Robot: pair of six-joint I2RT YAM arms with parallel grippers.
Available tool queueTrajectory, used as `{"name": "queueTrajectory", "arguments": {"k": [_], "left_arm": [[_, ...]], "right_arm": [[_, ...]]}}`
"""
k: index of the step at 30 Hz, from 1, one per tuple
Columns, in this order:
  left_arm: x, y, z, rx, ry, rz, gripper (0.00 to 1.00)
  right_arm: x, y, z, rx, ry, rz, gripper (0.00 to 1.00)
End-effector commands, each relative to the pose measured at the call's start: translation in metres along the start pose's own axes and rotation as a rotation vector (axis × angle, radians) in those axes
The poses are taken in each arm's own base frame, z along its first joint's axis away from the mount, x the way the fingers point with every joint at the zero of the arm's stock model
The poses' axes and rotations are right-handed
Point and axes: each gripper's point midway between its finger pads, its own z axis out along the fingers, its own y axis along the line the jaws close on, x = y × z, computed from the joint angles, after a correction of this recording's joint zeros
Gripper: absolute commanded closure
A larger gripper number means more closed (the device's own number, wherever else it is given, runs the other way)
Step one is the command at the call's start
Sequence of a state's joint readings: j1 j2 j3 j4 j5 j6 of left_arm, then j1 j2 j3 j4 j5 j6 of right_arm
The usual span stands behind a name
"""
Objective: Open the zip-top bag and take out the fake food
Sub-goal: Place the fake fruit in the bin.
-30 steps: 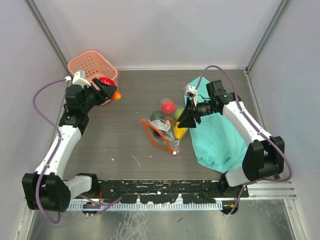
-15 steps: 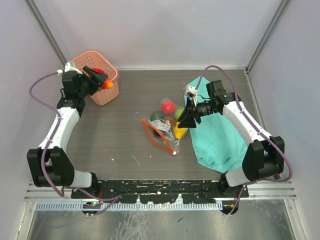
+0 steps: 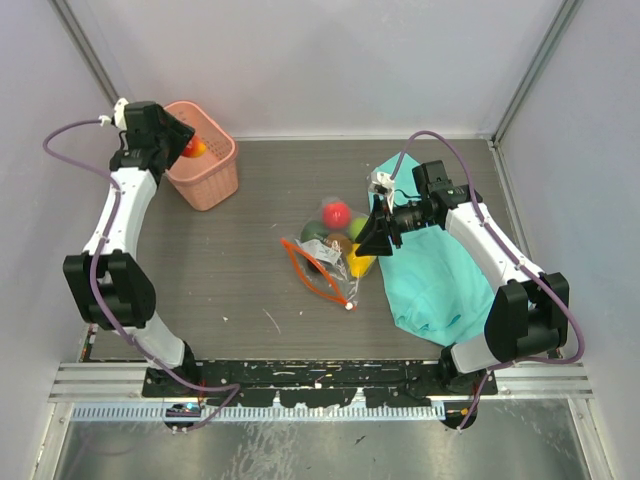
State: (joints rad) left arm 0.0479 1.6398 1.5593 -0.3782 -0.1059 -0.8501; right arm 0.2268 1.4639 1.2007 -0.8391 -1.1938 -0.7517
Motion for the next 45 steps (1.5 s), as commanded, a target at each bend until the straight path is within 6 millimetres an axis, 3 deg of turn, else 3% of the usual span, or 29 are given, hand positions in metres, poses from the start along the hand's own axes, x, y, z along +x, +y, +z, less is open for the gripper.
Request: {"name": "queueTrajectory", "arguments": {"k": [1, 6, 8, 11, 14, 32, 45], "left_arm": [[-0.021, 0.007, 0.009, -0.113, -0.051, -0.020, 0.99], [-0.026, 0.003, 0.023, -0.140, -0.042, -0.014, 0.86], [-0.025, 0.003, 0.029, -0.151, -0.034, -0.010, 0.76], [-0.026, 0.003, 0.035, -0.165, -0.034, -0.005, 0.45], [-0.030, 0.006, 0.037, -0.198, -0.044, -0.003, 0.01], [-0.043, -0.011, 0.017, -0.148, -0.064, -0.018, 0.02], [-0.023, -0.022, -0.001, -0.099, -0.032, -0.012, 0.02]], "right_arm": [[-0.012, 0.002, -0.005, 0.013, -0.018, -0.058, 0.51], [-0.012, 0.002, -0.005, 0.016, -0.017, -0.059, 0.51], [-0.011, 0.002, -0.005, 0.017, -0.015, -0.056, 0.51], [-0.011, 0.001, -0.005, 0.020, -0.013, -0.057, 0.51], [-0.011, 0.001, -0.005, 0.020, -0.014, -0.057, 0.51], [-0.011, 0.002, -0.005, 0.018, -0.014, -0.058, 0.50], [-0.012, 0.003, -0.005, 0.017, -0.018, -0.064, 0.50]]}}
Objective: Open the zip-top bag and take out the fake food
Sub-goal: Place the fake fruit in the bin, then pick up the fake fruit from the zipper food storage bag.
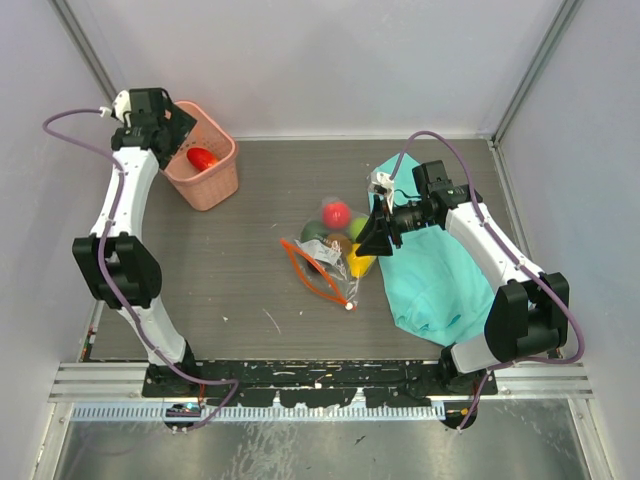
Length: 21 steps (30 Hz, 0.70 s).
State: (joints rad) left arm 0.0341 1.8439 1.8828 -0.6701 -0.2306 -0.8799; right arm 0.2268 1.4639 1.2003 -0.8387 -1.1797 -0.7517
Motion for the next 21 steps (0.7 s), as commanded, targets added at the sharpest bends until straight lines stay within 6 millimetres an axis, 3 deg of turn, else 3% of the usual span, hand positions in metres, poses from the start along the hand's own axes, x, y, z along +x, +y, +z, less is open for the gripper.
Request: {"name": "queueTrajectory", "arguments": {"k": [1, 6, 14, 17, 19, 21], "left_arm": [[-0.013, -0.027, -0.036, 0.109, -0.049, -0.019, 0.02], [0.008, -0.035, -0.055, 0.172, -0.021, -0.005, 0.02], [0.063, -0.046, -0.113, 0.420, 0.062, 0.082, 0.02], [0.095, -0.032, -0.133, 0.564, 0.103, 0.127, 0.02], [0.102, -0.029, -0.160, 0.702, 0.087, 0.145, 0.02], [0.119, -0.019, -0.175, 0.785, 0.116, 0.164, 0.02]], "right_arm": [[-0.014, 0.005, -0.005, 0.007, -0.028, -0.064, 0.50], [-0.014, 0.005, -0.006, 0.010, -0.027, -0.067, 0.50], [-0.014, 0.004, -0.006, 0.017, -0.023, -0.072, 0.50], [-0.013, 0.003, -0.006, 0.021, -0.021, -0.074, 0.50], [-0.013, 0.003, -0.006, 0.021, -0.021, -0.074, 0.50], [-0.013, 0.002, -0.006, 0.026, -0.019, -0.072, 0.50]]}}
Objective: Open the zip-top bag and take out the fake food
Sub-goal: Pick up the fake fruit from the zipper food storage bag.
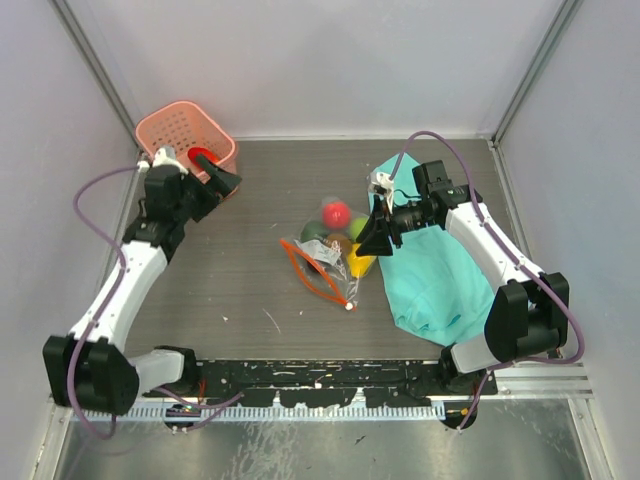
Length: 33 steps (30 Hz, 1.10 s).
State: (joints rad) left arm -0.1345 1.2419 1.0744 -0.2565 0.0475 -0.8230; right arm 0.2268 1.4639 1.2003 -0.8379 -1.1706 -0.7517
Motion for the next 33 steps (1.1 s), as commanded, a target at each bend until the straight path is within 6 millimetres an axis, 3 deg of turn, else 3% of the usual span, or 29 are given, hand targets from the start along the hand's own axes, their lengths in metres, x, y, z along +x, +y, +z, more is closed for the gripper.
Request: {"name": "queueTrajectory", "arguments": {"k": [1, 6, 13, 18, 24, 33], "left_arm": [[0.007, -0.051, -0.041, 0.385, -0.047, 0.100, 0.02], [0.052, -0.067, -0.080, 0.679, 0.055, 0.142, 0.02], [0.118, -0.064, -0.099, 0.827, 0.212, 0.161, 0.02], [0.177, -0.063, -0.109, 0.870, 0.248, 0.286, 0.17], [0.217, -0.051, -0.112, 0.918, 0.224, 0.349, 0.47], [0.264, -0.036, -0.090, 0.877, 0.207, 0.585, 0.59]], "right_arm": [[-0.013, 0.003, -0.006, 0.022, -0.023, -0.072, 0.50], [-0.012, 0.000, -0.007, 0.039, -0.012, -0.080, 0.50], [-0.010, -0.005, -0.006, 0.064, -0.013, -0.072, 0.48], [-0.008, -0.010, -0.005, 0.087, -0.019, -0.055, 0.47], [-0.007, -0.019, -0.003, 0.123, -0.035, -0.026, 0.47], [-0.006, -0.047, 0.000, 0.257, -0.083, 0.120, 0.48]]}}
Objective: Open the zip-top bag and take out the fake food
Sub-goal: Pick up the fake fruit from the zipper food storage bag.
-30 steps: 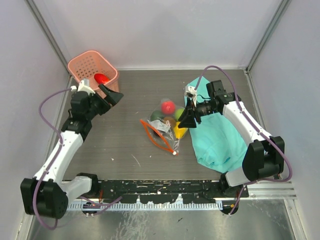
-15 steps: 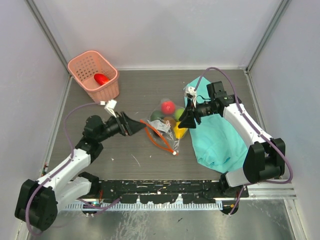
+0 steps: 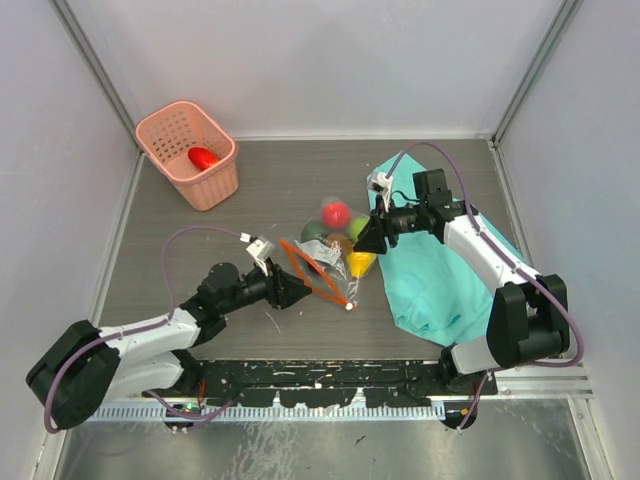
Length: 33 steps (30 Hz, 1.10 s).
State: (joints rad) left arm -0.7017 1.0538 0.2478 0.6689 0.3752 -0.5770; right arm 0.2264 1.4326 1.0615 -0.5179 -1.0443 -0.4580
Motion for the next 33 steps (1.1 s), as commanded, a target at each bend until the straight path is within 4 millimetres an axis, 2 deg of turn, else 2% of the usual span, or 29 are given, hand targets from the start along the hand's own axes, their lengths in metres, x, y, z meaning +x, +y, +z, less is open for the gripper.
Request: {"name": "queueTrajectory", "arguments": {"k": [1, 8, 14, 17, 22, 25, 28, 33], "left_arm": [[-0.018, 0.002, 0.016, -0.021, -0.097, 0.232, 0.59], [-0.019, 0.006, 0.032, -0.056, -0.149, 0.545, 0.59], [-0.013, 0.020, 0.044, -0.070, -0.153, 0.674, 0.56], [-0.010, 0.026, 0.047, -0.069, -0.159, 0.720, 0.52], [-0.007, 0.034, 0.056, -0.065, -0.206, 0.742, 0.48], [-0.005, 0.042, 0.062, -0.074, -0.193, 0.737, 0.45], [-0.007, 0.047, 0.066, -0.093, -0.195, 0.733, 0.41], [-0.009, 0.062, 0.068, -0.135, -0.192, 0.693, 0.35]], "right_arm": [[-0.022, -0.017, -0.002, 0.115, -0.081, 0.042, 0.48], [-0.018, -0.030, 0.010, 0.185, -0.083, 0.122, 0.50], [-0.022, -0.032, 0.013, 0.219, -0.081, 0.117, 0.51], [-0.030, -0.029, 0.019, 0.233, -0.066, 0.053, 0.51], [-0.045, -0.019, 0.045, 0.255, 0.048, -0.151, 0.51], [-0.050, -0.029, 0.062, 0.261, 0.110, -0.143, 0.53], [-0.050, -0.045, 0.076, 0.278, 0.178, -0.107, 0.60], [-0.017, -0.058, 0.099, 0.297, 0.304, -0.079, 0.66]]}}
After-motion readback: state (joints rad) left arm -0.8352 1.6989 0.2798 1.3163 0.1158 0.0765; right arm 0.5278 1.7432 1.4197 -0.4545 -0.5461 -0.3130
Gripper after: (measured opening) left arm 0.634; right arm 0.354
